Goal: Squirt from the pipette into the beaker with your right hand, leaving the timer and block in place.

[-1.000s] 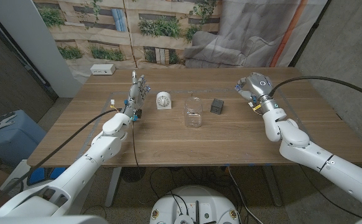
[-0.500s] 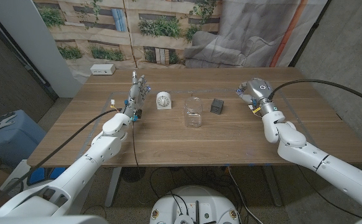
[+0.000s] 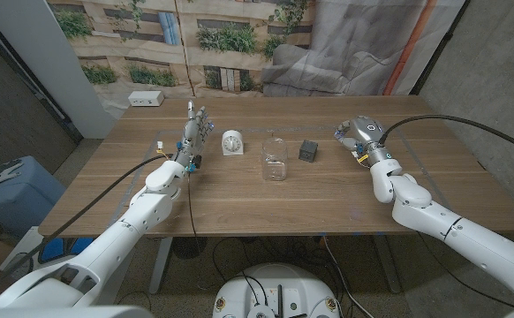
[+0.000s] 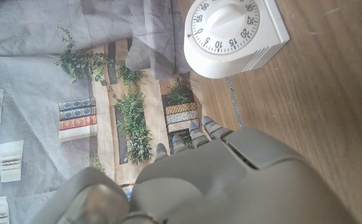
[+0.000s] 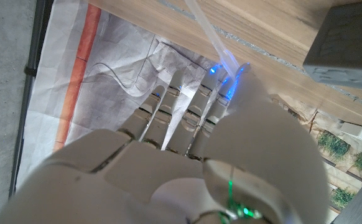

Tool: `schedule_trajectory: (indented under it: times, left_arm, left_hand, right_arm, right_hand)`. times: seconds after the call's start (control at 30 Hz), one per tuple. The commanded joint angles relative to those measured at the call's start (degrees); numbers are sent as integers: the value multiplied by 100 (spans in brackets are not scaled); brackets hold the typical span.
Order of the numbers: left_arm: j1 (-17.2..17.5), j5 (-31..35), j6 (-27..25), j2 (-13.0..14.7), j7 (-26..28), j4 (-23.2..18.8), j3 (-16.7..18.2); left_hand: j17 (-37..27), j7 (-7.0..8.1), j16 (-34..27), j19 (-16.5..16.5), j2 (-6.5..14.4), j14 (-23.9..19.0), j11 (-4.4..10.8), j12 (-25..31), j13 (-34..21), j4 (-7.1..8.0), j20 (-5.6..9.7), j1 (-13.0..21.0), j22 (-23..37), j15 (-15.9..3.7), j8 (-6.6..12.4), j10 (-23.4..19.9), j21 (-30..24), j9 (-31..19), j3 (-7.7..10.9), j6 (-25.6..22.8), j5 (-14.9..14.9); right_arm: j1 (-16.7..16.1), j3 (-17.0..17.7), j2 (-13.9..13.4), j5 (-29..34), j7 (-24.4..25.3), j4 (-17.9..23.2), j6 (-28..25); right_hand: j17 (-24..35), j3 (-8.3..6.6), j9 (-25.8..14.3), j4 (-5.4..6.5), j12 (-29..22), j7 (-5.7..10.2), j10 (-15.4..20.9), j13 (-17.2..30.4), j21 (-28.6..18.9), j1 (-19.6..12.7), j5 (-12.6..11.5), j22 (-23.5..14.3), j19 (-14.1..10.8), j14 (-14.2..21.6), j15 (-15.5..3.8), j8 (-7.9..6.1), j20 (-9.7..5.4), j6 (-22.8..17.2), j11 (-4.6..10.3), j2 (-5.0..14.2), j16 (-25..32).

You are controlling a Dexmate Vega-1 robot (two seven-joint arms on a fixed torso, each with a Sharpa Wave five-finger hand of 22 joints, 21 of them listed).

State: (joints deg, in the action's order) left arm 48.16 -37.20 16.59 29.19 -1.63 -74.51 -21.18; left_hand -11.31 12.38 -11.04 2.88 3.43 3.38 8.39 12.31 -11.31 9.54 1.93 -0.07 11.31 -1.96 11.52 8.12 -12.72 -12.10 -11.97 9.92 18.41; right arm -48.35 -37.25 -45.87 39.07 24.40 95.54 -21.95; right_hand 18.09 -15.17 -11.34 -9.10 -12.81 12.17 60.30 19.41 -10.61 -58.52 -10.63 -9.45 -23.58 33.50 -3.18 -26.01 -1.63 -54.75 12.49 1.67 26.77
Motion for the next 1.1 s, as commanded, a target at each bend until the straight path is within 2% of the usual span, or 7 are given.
schedule_trajectory:
  times: [0.03,0.17,0.73,1.1]
  left_arm:
    - [-3,-7,1,7,-13,1,1]
    - [-3,-8,1,7,-13,1,1]
    - [-3,-7,2,6,-13,2,0]
    - [-4,-7,3,5,-13,5,0]
  left_hand:
    - [-9,33,-34,25,253,50,9,28,-32,-13,522,-8,14,-667,35,12,-32,-13,-34,23,34]
    - [-9,33,-32,34,254,56,-19,23,-32,-13,525,-8,14,-666,34,23,-28,-14,-34,23,34]
    - [-9,33,-33,27,255,54,26,22,-31,-14,526,-7,14,-666,33,26,-31,-13,-33,27,34]
    - [-9,33,-33,28,255,53,21,30,-31,-13,523,-7,14,-664,34,7,-31,-13,-33,25,34]
  right_arm:
    - [164,-124,150,-271,-59,-282,3]
    - [200,-174,133,-304,-88,-319,28]
    - [330,-318,171,-502,-247,-446,-34]
    - [430,-418,137,-482,-442,-399,-92]
  right_hand:
    - [5,-38,-14,17,-24,27,42,13,-33,-20,-17,-14,-59,48,-858,-22,-21,-30,-15,19,5]
    - [8,-34,-14,22,-19,27,30,12,-31,-9,-16,-14,-57,50,-854,-12,-22,-7,-19,19,5]
    - [1,-27,-14,34,-1,35,-34,27,-28,35,-12,-15,-59,7,-833,18,5,54,-23,9,-37]
    - [-5,-2,-16,39,88,41,-292,26,-15,101,-1,-17,-25,-124,-806,136,87,318,-34,-44,-118]
